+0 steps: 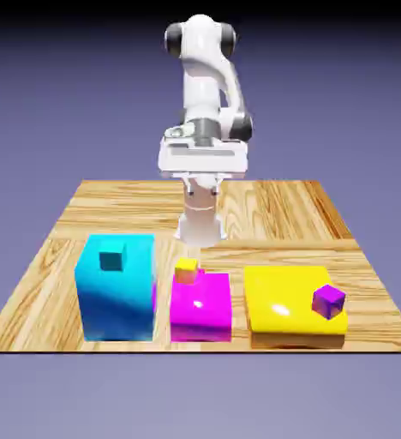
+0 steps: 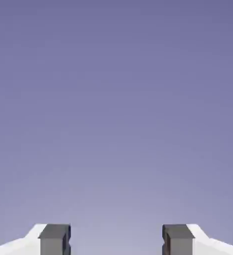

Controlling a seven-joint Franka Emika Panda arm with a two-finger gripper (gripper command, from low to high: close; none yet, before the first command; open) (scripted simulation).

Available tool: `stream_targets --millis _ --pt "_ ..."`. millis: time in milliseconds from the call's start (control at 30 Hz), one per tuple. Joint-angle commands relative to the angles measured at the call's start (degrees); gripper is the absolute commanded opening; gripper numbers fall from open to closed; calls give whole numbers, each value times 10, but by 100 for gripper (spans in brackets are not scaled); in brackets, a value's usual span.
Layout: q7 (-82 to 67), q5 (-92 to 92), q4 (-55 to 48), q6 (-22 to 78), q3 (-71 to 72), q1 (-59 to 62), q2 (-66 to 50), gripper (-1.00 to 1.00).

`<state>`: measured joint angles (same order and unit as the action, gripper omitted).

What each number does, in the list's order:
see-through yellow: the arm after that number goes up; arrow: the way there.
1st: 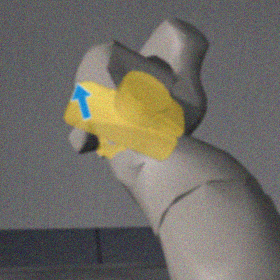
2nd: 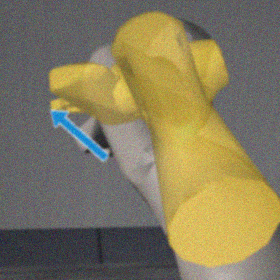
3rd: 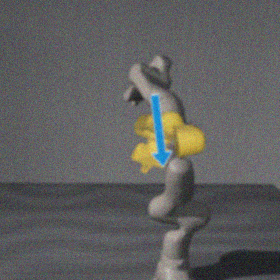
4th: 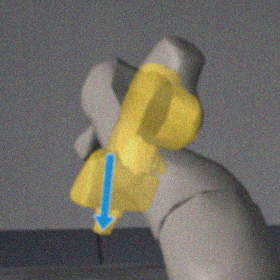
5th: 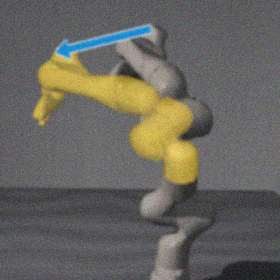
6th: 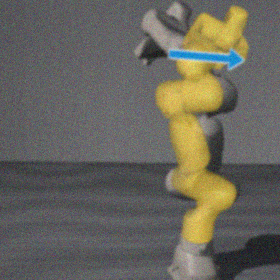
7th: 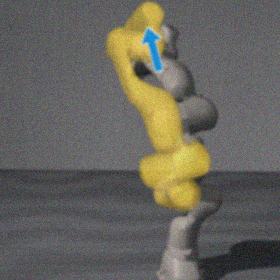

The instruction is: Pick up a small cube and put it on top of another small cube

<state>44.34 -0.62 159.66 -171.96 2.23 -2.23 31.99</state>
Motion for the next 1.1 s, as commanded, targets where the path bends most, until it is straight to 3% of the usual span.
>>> stream_targets --millis 0,400,767,800,1067 --pt "24 6 3 18 18 4 -19 0" --pt "202 136 145 111 98 168 -226 0" --pt "203 124 118 -72 81 158 -436 0" --pt "203 124 118 -72 81 158 -436 -100" --pt "203 133 137 54 93 165 -291 -100"
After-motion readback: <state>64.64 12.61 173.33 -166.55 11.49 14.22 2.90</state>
